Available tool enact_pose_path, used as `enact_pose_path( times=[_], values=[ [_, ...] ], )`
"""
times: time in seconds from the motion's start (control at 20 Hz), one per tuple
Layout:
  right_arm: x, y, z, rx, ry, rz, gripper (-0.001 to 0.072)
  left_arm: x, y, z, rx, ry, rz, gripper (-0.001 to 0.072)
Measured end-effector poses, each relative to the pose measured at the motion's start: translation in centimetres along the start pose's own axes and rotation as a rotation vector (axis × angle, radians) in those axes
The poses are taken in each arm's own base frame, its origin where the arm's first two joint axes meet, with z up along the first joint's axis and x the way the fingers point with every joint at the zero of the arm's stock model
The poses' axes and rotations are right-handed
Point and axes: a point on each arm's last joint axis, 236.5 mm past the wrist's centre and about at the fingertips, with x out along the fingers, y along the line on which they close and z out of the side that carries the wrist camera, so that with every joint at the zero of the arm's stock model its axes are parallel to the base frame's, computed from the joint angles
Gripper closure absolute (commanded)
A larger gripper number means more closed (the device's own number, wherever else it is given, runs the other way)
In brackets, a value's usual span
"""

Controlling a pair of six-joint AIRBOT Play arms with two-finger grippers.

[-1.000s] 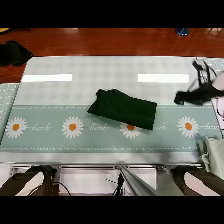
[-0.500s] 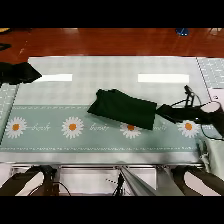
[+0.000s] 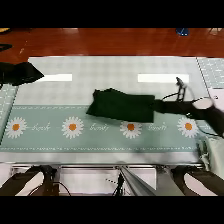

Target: Fold the shirts.

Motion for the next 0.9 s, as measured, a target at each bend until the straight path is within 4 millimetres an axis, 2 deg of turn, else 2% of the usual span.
enact_pose_path(
  times=[0.15,0.2,0.3,0.4,0.55,0.6,0.7,0.9],
  values=[
    [-7.8,-0.6,3.9,-0.059,-0.125,-0.092,0.0685,0.6,0.2,0.1,-0.005,0.004,0.001,0.0288],
    [-10.7,-1.3,4.7,-0.062,-0.162,-0.142,0.0685,0.9,0.4,0.5,-0.007,-0.005,0.003,0.0288],
    [-16.7,-3.3,4.7,-0.043,-0.214,-0.284,0.0685,2.0,0.9,1.0,-0.017,-0.012,0.007,0.0288],
    [-22.5,-6.2,2.7,0.006,-0.227,-0.476,0.0685,3.5,1.4,1.1,-0.032,0.007,0.004,0.0288],
    [-30.7,-10.3,-2.0,0.163,-0.247,-0.796,0.0685,6.1,1.6,0.2,-0.046,0.06,-0.006,0.0289],
    [-32.8,-11.2,-3.5,0.221,-0.257,-0.881,0.0685,7.0,1.5,-0.3,-0.047,0.082,-0.012,0.0289],
    [-36.4,-12.5,-6.8,0.342,-0.248,-1.034,0.0685,8.7,1.1,-1.0,-0.037,0.111,-0.021,0.0289],
    [-40.7,-13.6,-11.7,0.501,-0.185,-1.239,0.0685,11.6,-0.2,-1.9,0.013,0.148,-0.044,0.0289]
  ],
)
